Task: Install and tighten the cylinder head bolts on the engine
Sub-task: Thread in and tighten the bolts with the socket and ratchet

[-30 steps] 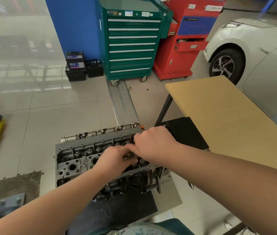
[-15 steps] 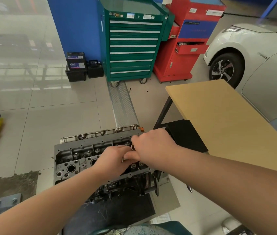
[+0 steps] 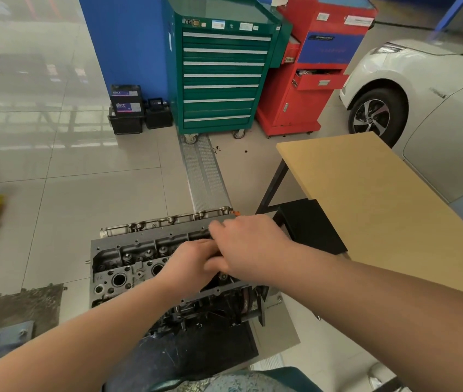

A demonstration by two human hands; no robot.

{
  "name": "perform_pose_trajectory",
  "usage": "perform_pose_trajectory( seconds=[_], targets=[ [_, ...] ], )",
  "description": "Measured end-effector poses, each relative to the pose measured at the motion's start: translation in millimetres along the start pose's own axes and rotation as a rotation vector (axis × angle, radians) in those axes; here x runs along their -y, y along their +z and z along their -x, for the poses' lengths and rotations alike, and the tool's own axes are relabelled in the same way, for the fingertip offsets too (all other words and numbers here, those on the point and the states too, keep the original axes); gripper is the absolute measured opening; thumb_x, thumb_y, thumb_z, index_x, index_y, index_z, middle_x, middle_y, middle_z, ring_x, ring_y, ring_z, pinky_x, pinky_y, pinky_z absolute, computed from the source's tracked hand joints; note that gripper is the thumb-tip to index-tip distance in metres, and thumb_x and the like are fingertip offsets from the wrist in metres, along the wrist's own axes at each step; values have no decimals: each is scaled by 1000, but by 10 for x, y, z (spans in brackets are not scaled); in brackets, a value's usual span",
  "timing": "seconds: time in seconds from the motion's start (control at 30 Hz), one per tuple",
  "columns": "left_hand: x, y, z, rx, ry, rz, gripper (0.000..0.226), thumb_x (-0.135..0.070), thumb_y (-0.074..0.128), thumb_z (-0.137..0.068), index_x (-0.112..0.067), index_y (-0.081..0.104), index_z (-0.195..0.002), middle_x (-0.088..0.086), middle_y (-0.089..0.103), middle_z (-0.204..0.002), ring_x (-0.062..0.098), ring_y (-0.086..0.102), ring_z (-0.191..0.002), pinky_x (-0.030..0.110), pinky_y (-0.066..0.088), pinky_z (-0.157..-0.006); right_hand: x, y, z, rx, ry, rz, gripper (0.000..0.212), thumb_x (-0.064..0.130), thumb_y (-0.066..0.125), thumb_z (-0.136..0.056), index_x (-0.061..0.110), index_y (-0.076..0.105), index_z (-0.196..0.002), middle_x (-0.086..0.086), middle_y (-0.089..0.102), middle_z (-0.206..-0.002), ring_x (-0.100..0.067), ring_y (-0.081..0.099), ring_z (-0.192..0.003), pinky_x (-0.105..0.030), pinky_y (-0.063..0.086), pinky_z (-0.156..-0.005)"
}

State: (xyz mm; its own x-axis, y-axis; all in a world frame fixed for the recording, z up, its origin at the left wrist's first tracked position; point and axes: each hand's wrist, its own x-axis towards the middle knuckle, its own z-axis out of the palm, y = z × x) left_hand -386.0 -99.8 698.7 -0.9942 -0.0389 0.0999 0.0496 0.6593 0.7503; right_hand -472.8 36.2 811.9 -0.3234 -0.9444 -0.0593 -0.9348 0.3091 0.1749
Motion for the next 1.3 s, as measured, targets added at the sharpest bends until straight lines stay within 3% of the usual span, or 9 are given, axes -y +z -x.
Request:
perform_pose_trajectory(
  seconds=[0.13, 0.3, 0.47, 0.6, 0.77, 0.87, 0.97, 1.1, 1.3],
  targets=[
    [94, -154, -98, 210, -64, 5, 10, -25, 72, -97, -24, 76, -107, -14, 76, -98, 3, 71, -90, 33, 59, -87, -100, -100, 16, 112, -132, -76, 31, 16, 68, -90, 18, 53, -117, 2, 54, -91, -17, 50, -77, -27, 29, -53],
    [-31, -87, -24, 98, 14, 100, 19, -37, 67, -89, -52, 60, -96, -31, 64, -103, -8, 61, -102, 13, 49, -88, 21, -100, 43, 51, -70, 124, 27, 49, 63, -98, 22, 64, -98, 3, 37, -59, -18, 39, -51, -29, 22, -42],
    [-47, 125, 40, -126, -7, -3, 11, -16, 65, -89, -26, 68, -89, -31, 61, -76, -12, 60, -75, 9, 46, -68, 31, -26, 45, 0, 129, 78, 54, 68, 39, -99, 19, 60, -97, 2, 52, -66, -19, 50, -54, -30, 29, -47],
    [-32, -53, -17, 26, -4, 54, 27, -11, 68, -95, -37, 62, -97, -37, 66, -83, -15, 63, -81, 5, 48, -70, 2, -77, 91, 95, -22, -68, 47, 36, 71, -92, 19, 47, -128, -3, 63, -109, -24, 63, -93, -41, 54, -68],
    [-76, -77, -19, 147, -67, 176, 44, -26, 67, -98, -56, 40, -114, -35, 66, -108, -9, 65, -101, 14, 54, -81, 20, -116, 112, 113, 32, 55, 22, 38, 55, -104, 16, 53, -107, -3, 60, -80, -21, 56, -62, -37, 48, -51],
    [-94, 107, 73, -63, -66, 117, 39, -26, 74, -87, -50, 55, -111, -32, 64, -103, -13, 60, -102, 8, 47, -82, 57, -102, 113, 97, 122, 96, 48, 53, 32, -108, 17, 56, -86, 1, 44, -60, -19, 44, -49, -32, 35, -48],
    [-71, 191, 97, -240, -78, 50, 31, -4, 73, -85, -31, 72, -98, -23, 69, -92, -3, 66, -87, 23, 55, -76, 82, -102, 133, 35, 121, -10, 48, 63, 38, -103, 19, 55, -110, 1, 55, -78, -22, 57, -69, -34, 38, -53],
    [-112, -49, 37, -70, -27, 91, 49, -7, 75, -91, -54, 60, -92, -41, 68, -87, -15, 67, -86, 6, 50, -72, 24, -140, 172, 127, -18, -125, 34, 28, 64, -98, 19, 46, -125, -4, 61, -106, -25, 60, -92, -46, 57, -68],
    [-139, -43, 24, 35, -90, 175, 31, -21, 73, -95, -33, 53, -116, -15, 70, -103, 6, 69, -94, 24, 56, -78, 24, -99, 99, 32, 179, 14, 49, 59, 35, -106, 16, 58, -105, 2, 35, -62, -21, 44, -63, -31, 18, -47]
  ],
)
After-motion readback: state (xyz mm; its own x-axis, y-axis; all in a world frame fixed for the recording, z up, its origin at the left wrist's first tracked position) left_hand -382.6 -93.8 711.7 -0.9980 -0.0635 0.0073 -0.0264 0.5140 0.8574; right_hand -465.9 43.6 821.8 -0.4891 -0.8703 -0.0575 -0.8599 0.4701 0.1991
